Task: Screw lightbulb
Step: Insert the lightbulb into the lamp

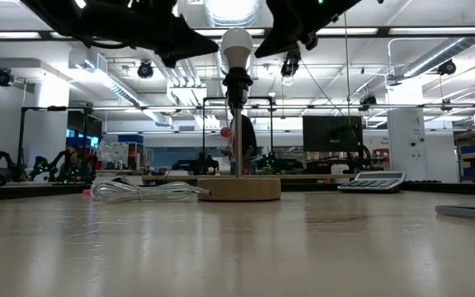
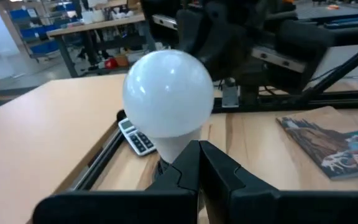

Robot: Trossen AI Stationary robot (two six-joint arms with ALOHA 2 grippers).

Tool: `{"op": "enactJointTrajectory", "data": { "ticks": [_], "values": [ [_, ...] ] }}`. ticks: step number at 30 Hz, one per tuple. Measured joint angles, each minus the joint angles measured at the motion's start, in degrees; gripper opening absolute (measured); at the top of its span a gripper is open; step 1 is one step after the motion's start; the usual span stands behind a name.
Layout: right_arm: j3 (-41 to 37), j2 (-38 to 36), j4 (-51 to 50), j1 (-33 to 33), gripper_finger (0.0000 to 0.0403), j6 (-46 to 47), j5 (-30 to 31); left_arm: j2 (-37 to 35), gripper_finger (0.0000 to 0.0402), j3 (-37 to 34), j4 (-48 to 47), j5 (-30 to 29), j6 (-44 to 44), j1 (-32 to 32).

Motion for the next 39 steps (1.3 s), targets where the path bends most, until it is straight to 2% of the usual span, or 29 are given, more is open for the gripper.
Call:
{"op": "enactJointTrajectory", "data": {
  "ticks": [5, 25, 28, 32, 36, 39],
  "values": [
    [0.00, 0.86, 1.45, 0.05, 0.0000, -0.20, -2.32, 1.94, 0.0000, 0.00, 4.37, -1.21, 0.80, 0.28],
    [-0.02, 1.18, 2.69, 1.03, 0.0000, 2.63, -8.56, 2.54, 0.0000, 0.00, 3.61, -5.10, 1.67, 1.42],
    [-0.02, 1.03, 1.84, 1.11, 0.0000, 2.64, -8.18, 2.10, 0.0000, 0.00, 2.57, -6.51, 1.68, 1.42],
    [-0.02, 0.29, -0.60, 1.11, 0.0000, 2.64, -4.39, 0.72, 0.0000, 0.00, 1.03, -6.41, 1.32, 1.26],
    [-0.02, 0.21, -2.81, 0.95, 0.0000, 2.15, 0.37, 0.24, 0.0000, 0.00, -0.32, -3.01, 0.17, 1.25],
    [-0.02, 0.06, -2.60, 0.23, 0.0000, 1.64, 0.86, 0.16, 0.0000, 0.00, -0.14, 0.06, -0.07, 1.25]
  ]
}}
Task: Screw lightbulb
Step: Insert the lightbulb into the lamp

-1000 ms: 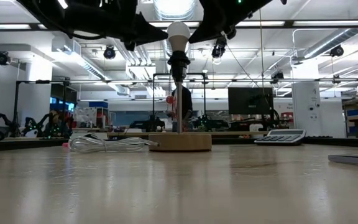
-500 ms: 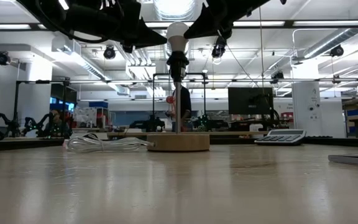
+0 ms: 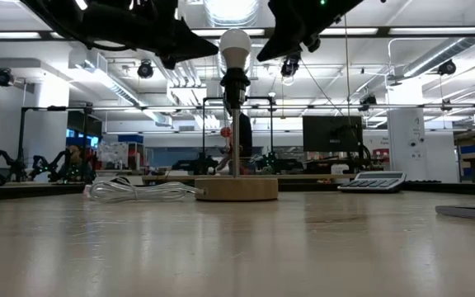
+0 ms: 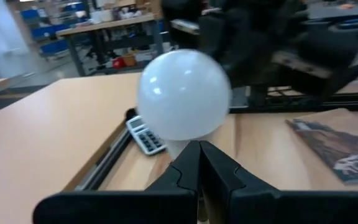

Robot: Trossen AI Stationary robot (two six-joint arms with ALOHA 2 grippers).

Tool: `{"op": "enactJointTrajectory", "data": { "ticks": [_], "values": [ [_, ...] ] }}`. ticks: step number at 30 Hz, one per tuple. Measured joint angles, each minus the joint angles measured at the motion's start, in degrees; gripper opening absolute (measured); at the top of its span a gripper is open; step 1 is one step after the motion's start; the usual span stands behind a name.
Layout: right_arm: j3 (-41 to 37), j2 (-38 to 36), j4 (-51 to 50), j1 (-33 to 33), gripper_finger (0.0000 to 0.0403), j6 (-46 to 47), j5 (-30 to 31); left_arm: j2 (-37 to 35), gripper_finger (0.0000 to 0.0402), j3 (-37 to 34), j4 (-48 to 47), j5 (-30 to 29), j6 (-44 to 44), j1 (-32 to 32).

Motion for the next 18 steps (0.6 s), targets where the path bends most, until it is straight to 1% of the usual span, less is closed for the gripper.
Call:
{"op": "enactJointTrajectory", "data": {
  "ticks": [3, 11, 16, 18],
  "values": [
    [0.00, 0.00, 0.46, -1.08, 0.0000, -0.43, -0.01, 0.00, 0.0000, 0.00, 0.02, 1.79, -0.02, 0.00],
    [0.00, 0.00, 2.70, -2.80, 0.0000, -1.71, -1.33, 0.00, 0.0000, 0.00, 0.80, 1.87, 0.48, 0.00],
    [0.00, 0.00, 5.47, -2.91, 0.0000, -1.97, -6.06, 0.00, 0.0000, 0.00, 2.09, 1.85, 1.95, 0.00],
    [0.00, 0.00, 5.49, -2.91, 0.0000, -1.91, -6.54, 0.28, 0.0000, 0.00, 2.14, 1.71, 1.97, 0.07]
  ]
}}
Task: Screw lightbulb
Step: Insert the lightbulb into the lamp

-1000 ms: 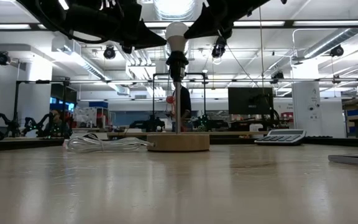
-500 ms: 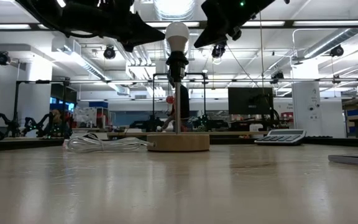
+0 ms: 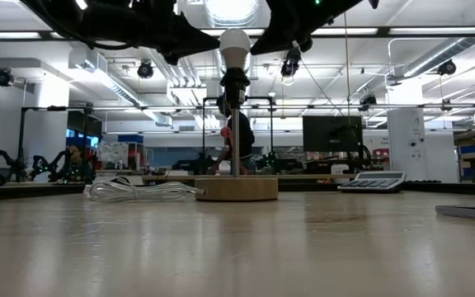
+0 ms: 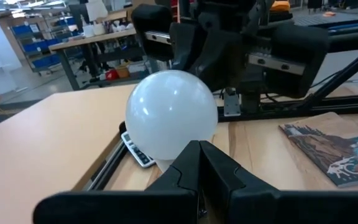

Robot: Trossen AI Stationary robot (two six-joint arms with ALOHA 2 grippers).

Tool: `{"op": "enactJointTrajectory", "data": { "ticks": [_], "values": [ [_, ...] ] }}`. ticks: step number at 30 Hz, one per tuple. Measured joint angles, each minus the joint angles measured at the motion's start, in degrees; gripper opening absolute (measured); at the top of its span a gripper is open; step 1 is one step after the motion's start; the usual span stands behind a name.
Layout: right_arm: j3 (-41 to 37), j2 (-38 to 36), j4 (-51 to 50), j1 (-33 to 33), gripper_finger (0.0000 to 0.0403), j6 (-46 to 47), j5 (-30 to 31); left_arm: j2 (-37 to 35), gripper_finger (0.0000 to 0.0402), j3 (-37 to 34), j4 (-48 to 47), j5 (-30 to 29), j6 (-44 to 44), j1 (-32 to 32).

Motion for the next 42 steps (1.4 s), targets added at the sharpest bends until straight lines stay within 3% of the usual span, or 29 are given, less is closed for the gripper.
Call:
{"op": "enactJointTrajectory", "data": {
  "ticks": [7, 16, 24, 31, 42],
  "values": [
    [0.00, 0.00, -0.22, 0.05, 0.0000, 2.60, -3.67, 2.19, 0.0000, 0.00, 0.40, -0.14, 0.00, 0.37],
    [-0.07, 0.02, -0.29, 1.95, 0.0000, 3.57, -6.01, 3.39, 0.0000, 0.00, 1.74, -4.54, 0.00, 0.59],
    [-0.04, -0.13, -2.21, 2.40, 0.0000, 3.81, -4.15, 2.86, 0.0000, 0.00, 1.28, -4.46, -0.84, 0.41],
    [-0.04, -0.17, -4.35, 1.90, 0.0000, 2.65, 4.20, 0.50, 0.0000, 0.00, -1.01, -2.81, -0.95, 0.24],
    [-0.04, -0.04, -2.39, -0.89, 0.0000, 2.28, 1.21, -0.94, 0.0000, 0.04, -0.94, -2.84, 4.48, 0.74]
  ]
}}
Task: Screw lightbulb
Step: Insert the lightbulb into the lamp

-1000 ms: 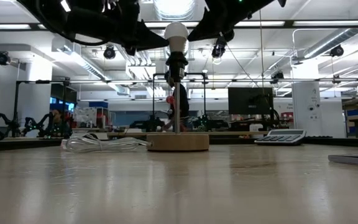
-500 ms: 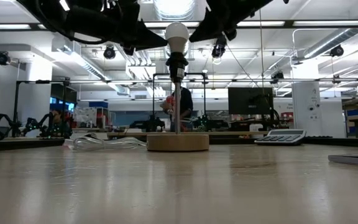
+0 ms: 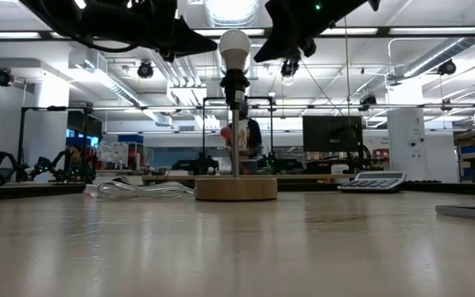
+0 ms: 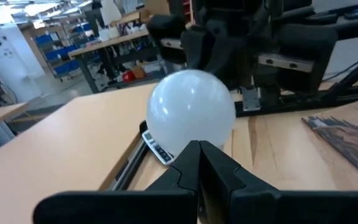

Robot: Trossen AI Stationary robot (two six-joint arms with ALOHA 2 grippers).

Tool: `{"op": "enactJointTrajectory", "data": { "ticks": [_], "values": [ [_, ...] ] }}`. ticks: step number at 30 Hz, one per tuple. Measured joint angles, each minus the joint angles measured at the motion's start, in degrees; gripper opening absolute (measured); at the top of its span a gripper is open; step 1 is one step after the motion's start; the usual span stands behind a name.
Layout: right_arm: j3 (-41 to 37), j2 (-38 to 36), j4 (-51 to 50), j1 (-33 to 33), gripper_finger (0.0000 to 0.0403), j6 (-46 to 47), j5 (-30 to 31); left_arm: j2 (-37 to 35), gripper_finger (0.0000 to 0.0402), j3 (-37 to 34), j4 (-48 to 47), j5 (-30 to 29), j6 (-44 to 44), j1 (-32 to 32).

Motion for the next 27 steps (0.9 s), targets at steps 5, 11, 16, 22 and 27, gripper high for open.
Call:
{"op": "enactJointTrajectory", "data": {
  "ticks": [5, 11, 16, 22, 27],
  "values": [
    [0.06, 0.02, 2.32, 0.04, 0.0000, -0.70, -2.50, 1.19, 0.0000, 0.00, 0.52, -0.02, 0.04, 0.74],
    [0.06, 0.02, 2.11, 0.28, 0.0000, -0.02, -3.96, 1.68, 0.0000, -0.01, 1.42, -0.03, 0.04, 0.83],
    [0.06, 0.02, 2.01, 0.99, 0.0000, 0.92, -5.33, 1.68, 0.0000, -0.06, 1.40, -1.08, 0.05, 1.00],
    [0.06, 0.06, 2.65, 2.30, 0.0000, 1.49, -7.24, 1.68, 0.0000, -0.06, 1.78, -4.18, -0.18, 0.96],
    [0.06, 0.09, 2.71, 2.97, 0.0000, 2.30, -7.03, 1.68, 0.0000, -0.06, 1.78, -4.63, -0.57, 0.90]
  ]
}}
